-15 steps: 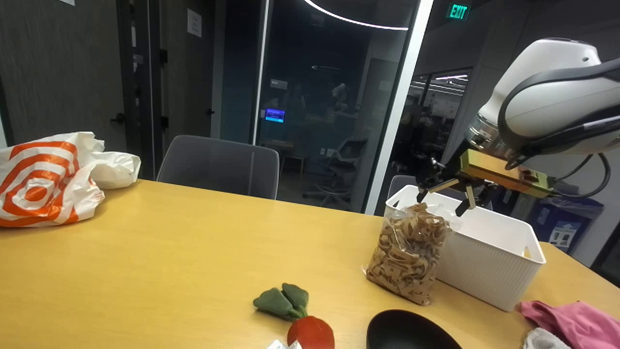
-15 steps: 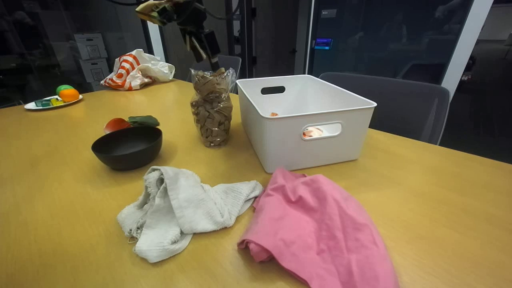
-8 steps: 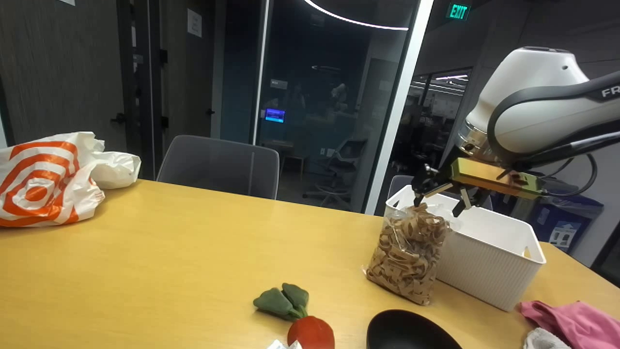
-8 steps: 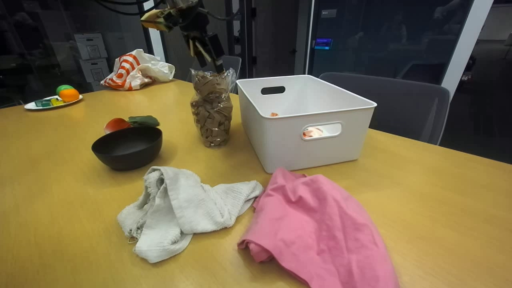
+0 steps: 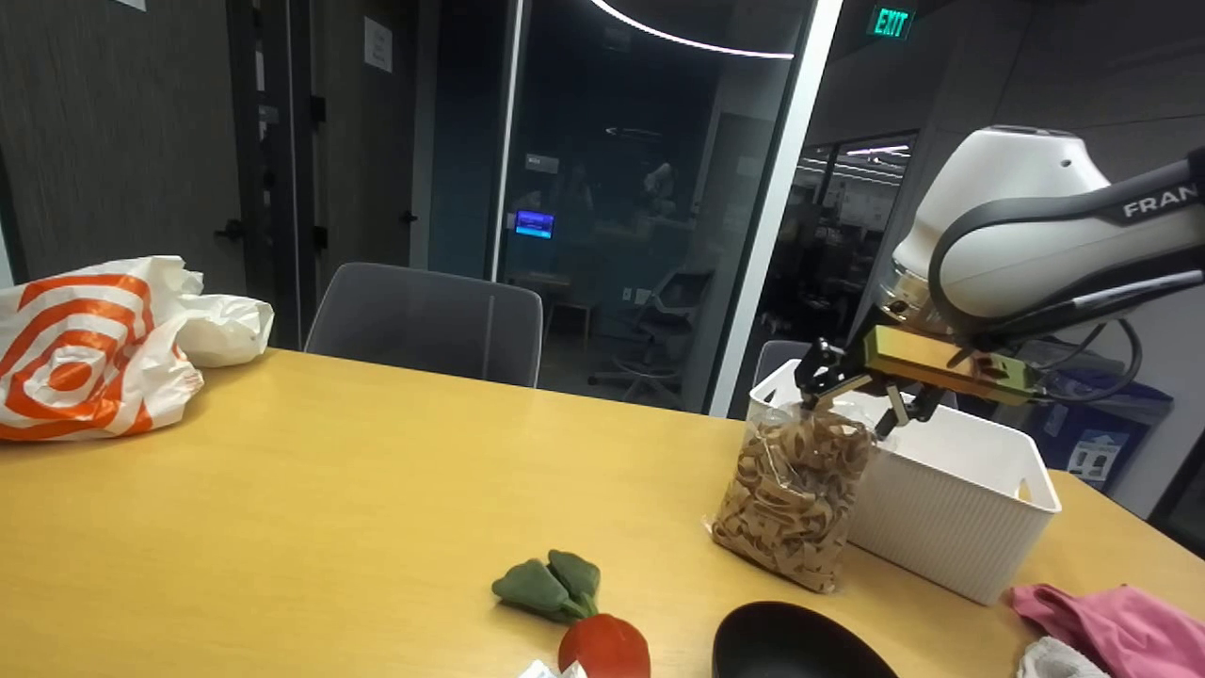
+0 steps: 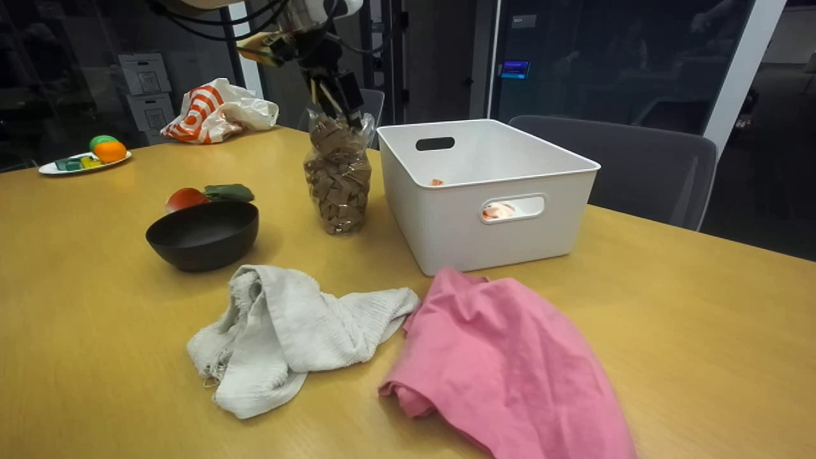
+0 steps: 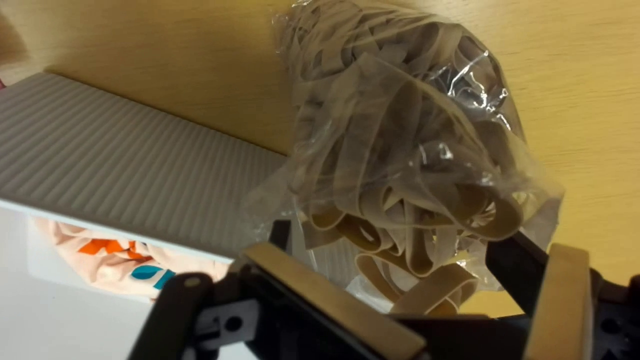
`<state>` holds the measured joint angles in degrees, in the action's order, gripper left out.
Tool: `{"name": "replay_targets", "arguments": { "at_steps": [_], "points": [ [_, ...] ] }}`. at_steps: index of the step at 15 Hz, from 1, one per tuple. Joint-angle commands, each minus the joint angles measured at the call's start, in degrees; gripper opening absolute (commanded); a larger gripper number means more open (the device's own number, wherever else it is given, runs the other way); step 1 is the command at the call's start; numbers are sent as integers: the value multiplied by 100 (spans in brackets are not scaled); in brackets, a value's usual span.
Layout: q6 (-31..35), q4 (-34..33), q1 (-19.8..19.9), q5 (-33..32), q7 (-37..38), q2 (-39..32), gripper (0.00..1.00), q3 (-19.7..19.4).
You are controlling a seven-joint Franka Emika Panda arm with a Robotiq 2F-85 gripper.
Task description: Put some rubber bands in the black bowl then put the radish in the bowl.
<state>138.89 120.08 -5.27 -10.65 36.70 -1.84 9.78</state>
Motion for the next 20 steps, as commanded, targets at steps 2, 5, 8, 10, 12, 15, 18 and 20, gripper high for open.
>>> {"name": "replay_targets", "arguments": {
  "at_steps": [2,5,8,10,12,15,18,20],
  "points": [
    [5,-174,-133,408,-26,-54,74,-87],
    [-44,-222,-168,681,-34,-2,49,-78],
    [-110,-282,-188,722,5,18,28,-90],
    [-204,-293,-189,605,-26,25,12,-99],
    [-378,-289,-185,490,-30,10,8,-111],
    [-644,-312,-178,464,-45,19,7,-125],
    [-762,-390,-178,538,-90,86,10,-131],
    [-740,-482,-170,578,-134,197,11,-132]
  ]
}}
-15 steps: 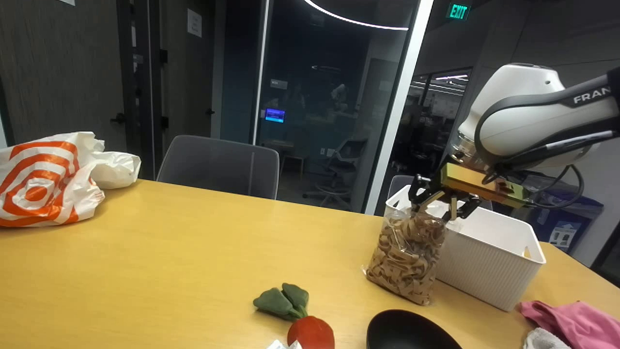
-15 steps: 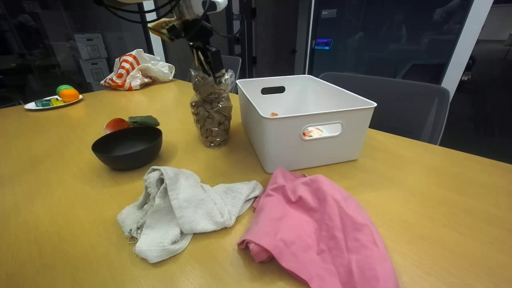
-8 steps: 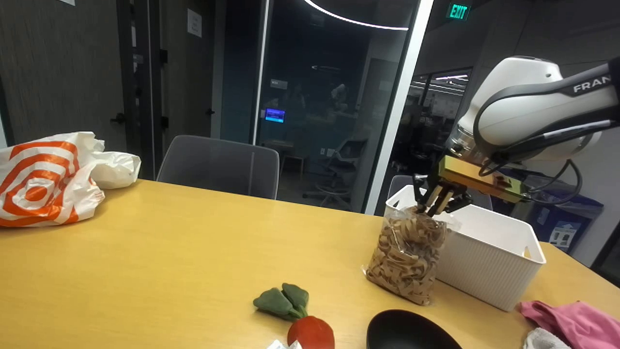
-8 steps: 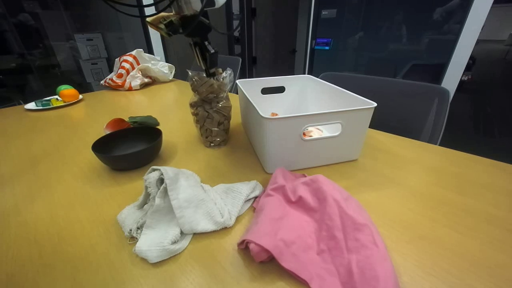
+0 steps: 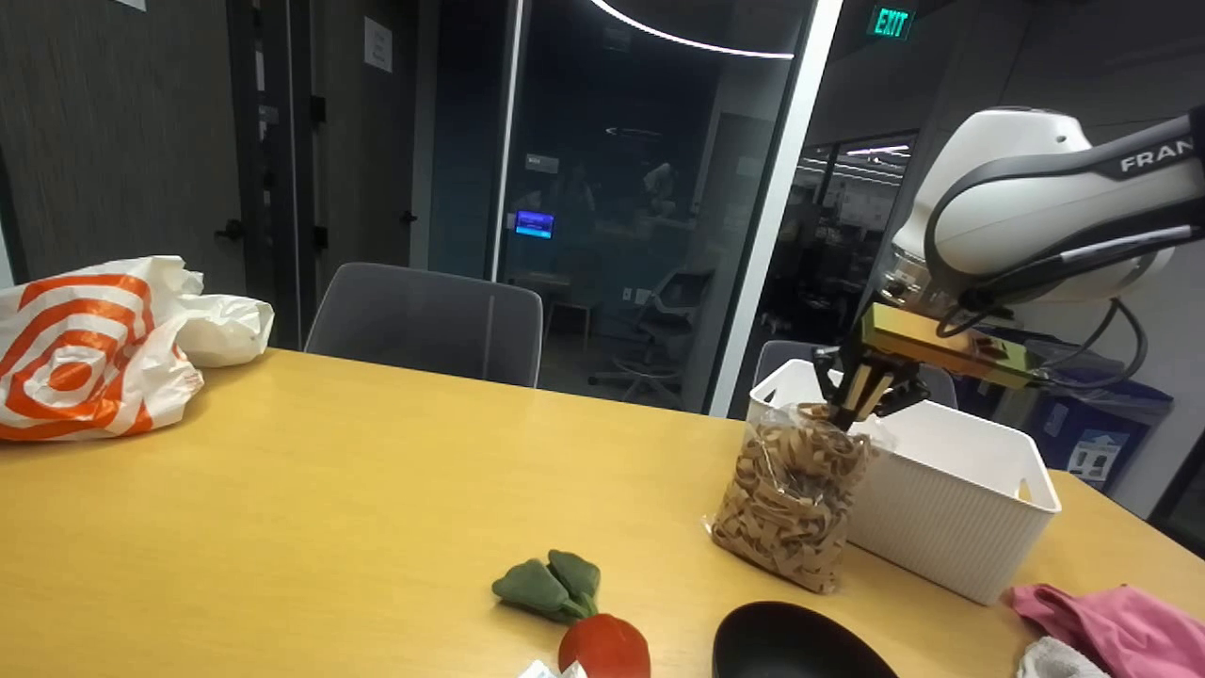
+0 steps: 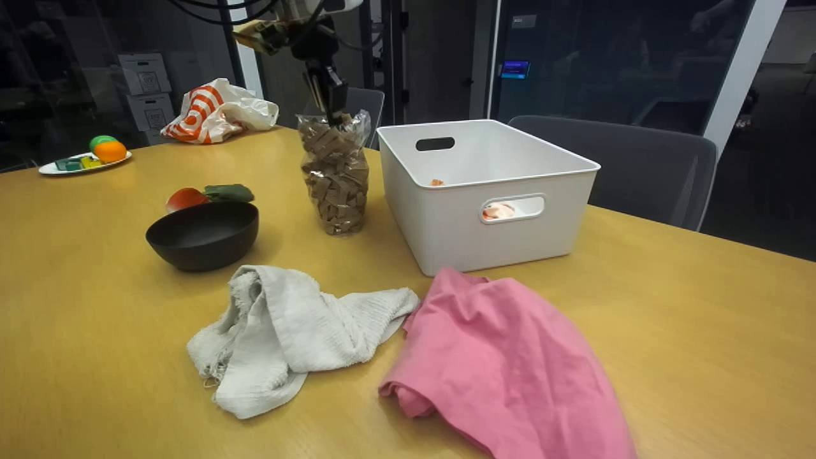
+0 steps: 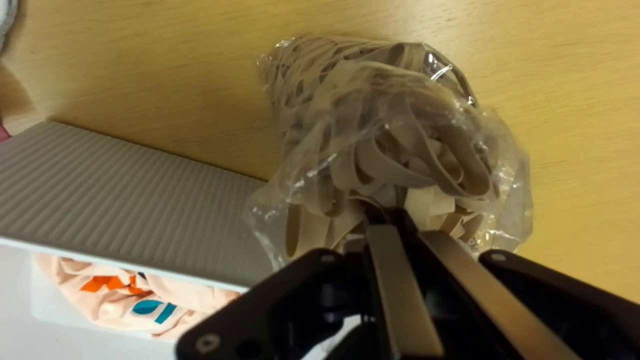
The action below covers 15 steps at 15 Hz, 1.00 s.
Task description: Put some rubber bands in the black bowl then put the radish in the bowl.
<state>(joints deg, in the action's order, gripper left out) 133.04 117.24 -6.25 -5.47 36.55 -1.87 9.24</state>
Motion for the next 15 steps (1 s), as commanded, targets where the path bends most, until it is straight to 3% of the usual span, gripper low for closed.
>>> {"name": "replay_targets", "arguments": {
  "at_steps": [1,7,8,10,15],
  "points": [
    [-153,-247,-64,55,-124,264,11,-80],
    [-353,-549,-15,115,-339,540,11,-86],
    [-398,-563,-27,186,-418,537,35,-73],
    [-482,-560,-52,229,-513,465,38,-40],
    [-150,-511,-109,16,-495,178,76,-11]
  ]
}}
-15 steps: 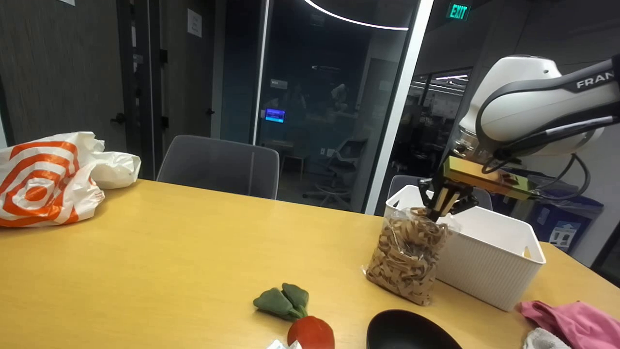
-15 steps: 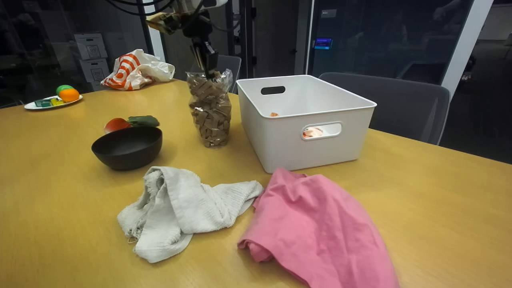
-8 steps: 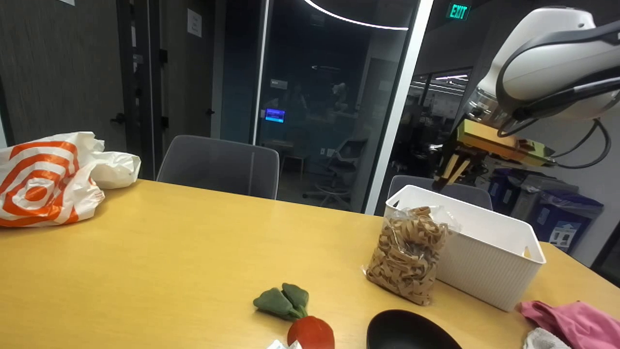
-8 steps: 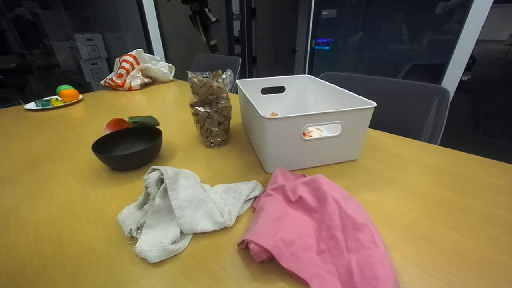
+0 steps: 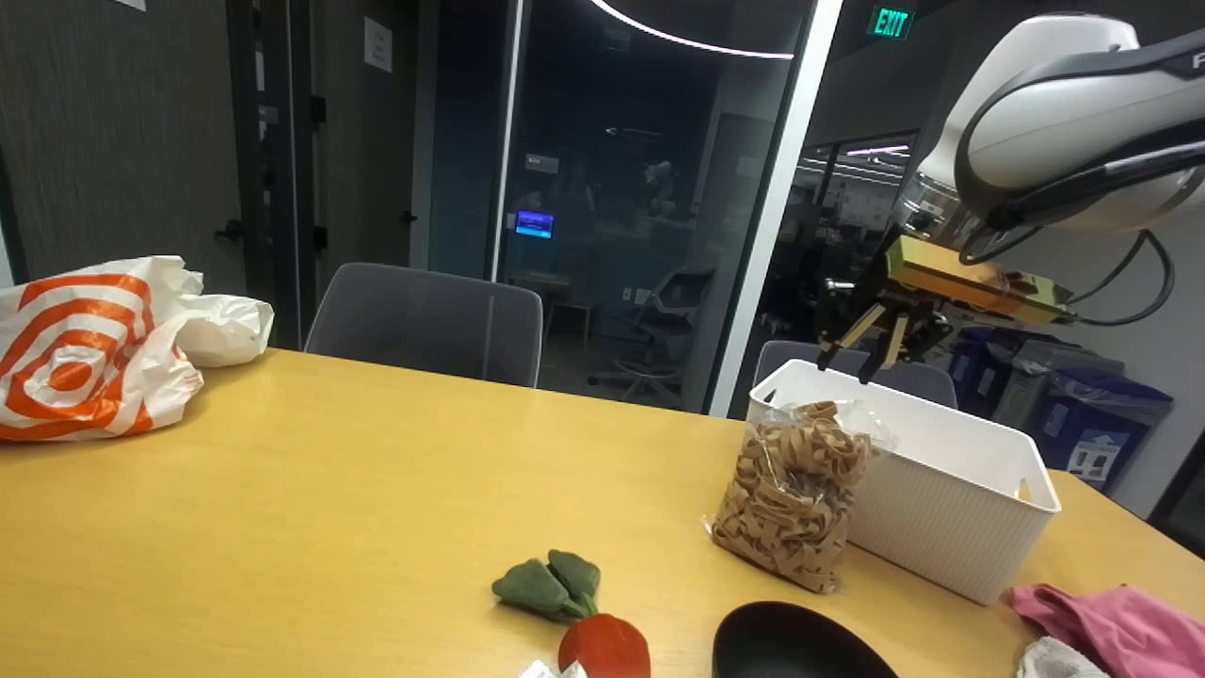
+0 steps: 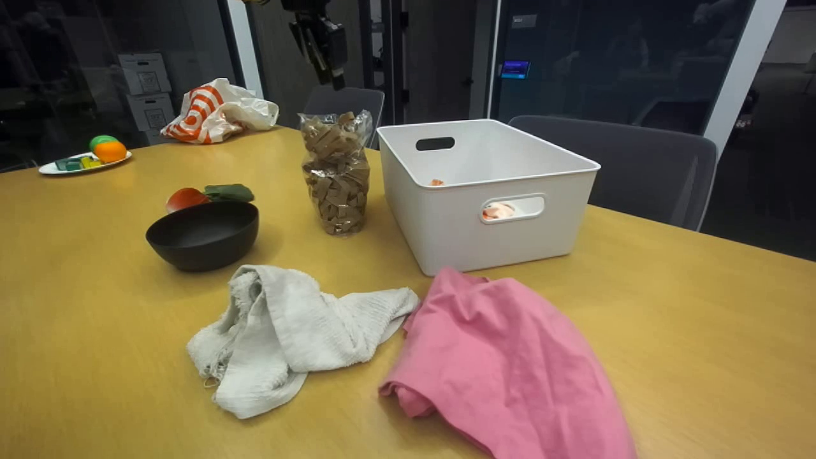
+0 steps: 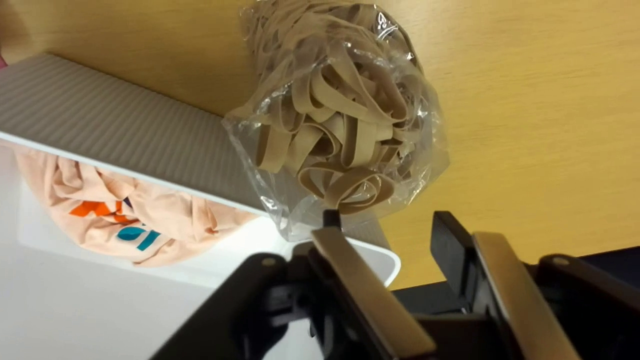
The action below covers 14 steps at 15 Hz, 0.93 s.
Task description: Put some rubber bands in the black bowl then put the radish in the bowl.
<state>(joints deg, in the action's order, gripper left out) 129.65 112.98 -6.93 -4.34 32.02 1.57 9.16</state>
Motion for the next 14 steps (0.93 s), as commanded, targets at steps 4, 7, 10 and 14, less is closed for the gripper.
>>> {"name": "replay_targets", "arguments": {
  "at_steps": [4,7,10,14],
  "points": [
    [166,-8,-67,-216,40,-332,100,-52],
    [209,62,-62,-213,54,-375,100,-109],
    [333,159,-54,-277,134,-378,100,-170],
    [415,249,-82,-639,562,-369,100,-215]
  ]
}}
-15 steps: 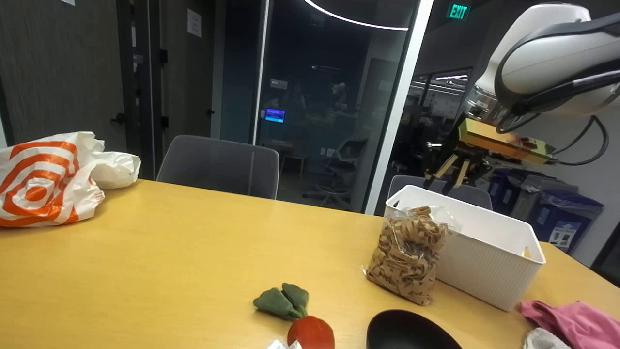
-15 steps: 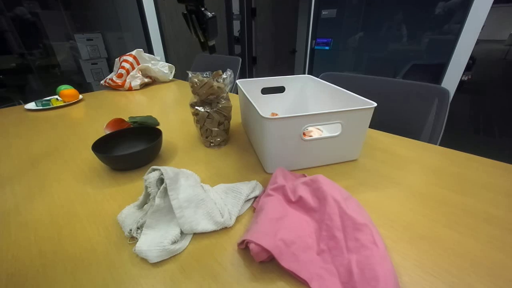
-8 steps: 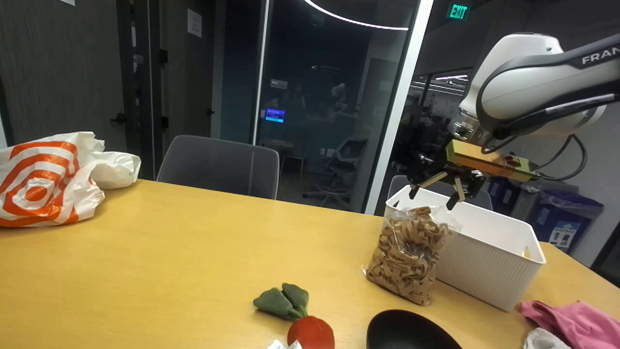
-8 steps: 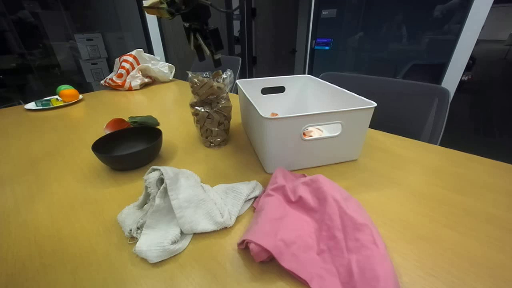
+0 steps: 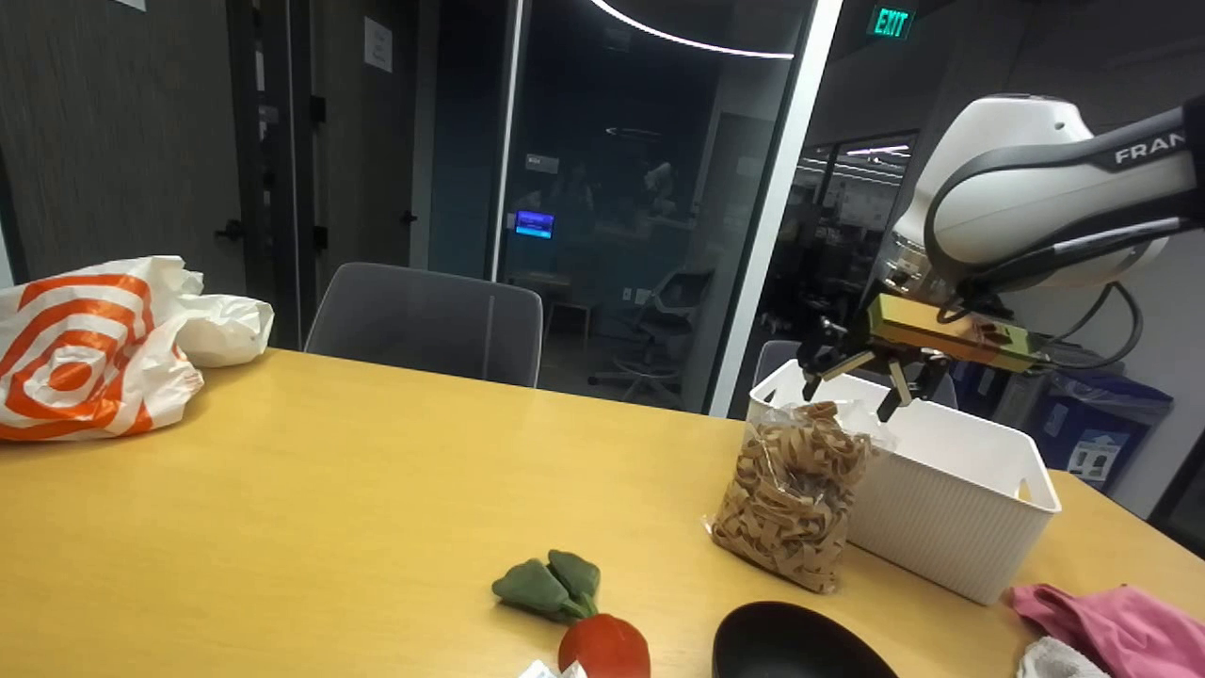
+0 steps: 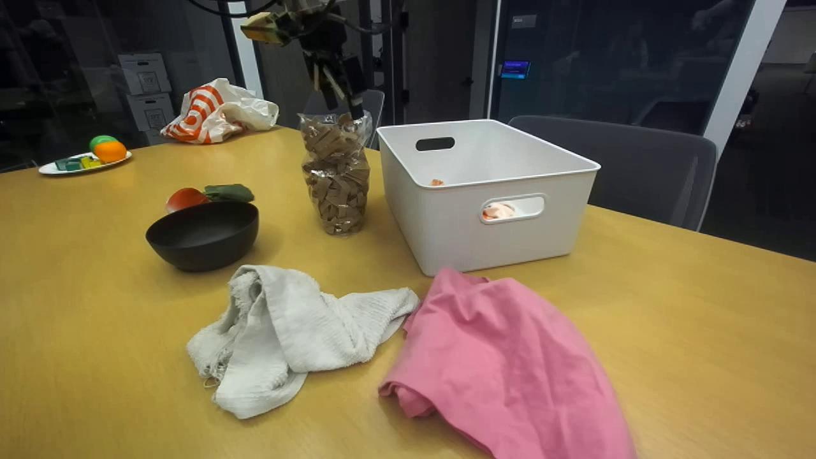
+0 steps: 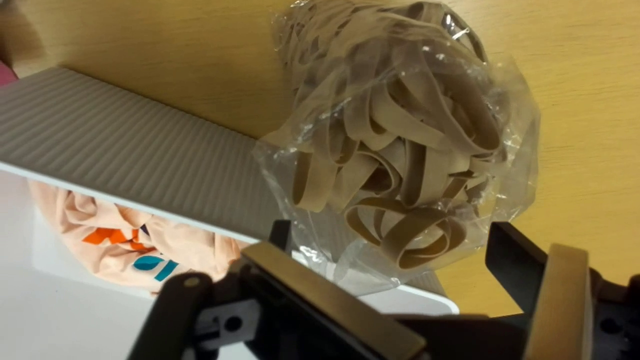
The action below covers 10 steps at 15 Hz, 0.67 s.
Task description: Put some rubber bands in the black bowl then put the radish in the bowl.
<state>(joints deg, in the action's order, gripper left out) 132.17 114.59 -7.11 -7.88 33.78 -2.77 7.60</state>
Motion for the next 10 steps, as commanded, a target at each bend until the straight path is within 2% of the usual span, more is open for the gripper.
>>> {"name": "replay_targets", "arguments": {
  "at_steps": [1,5,10],
  "points": [
    [138,96,-84,-494,581,67,100,-55],
    [158,72,-191,-1290,1148,111,100,9],
    [144,-15,-384,-1631,1266,62,95,142]
  ]
}}
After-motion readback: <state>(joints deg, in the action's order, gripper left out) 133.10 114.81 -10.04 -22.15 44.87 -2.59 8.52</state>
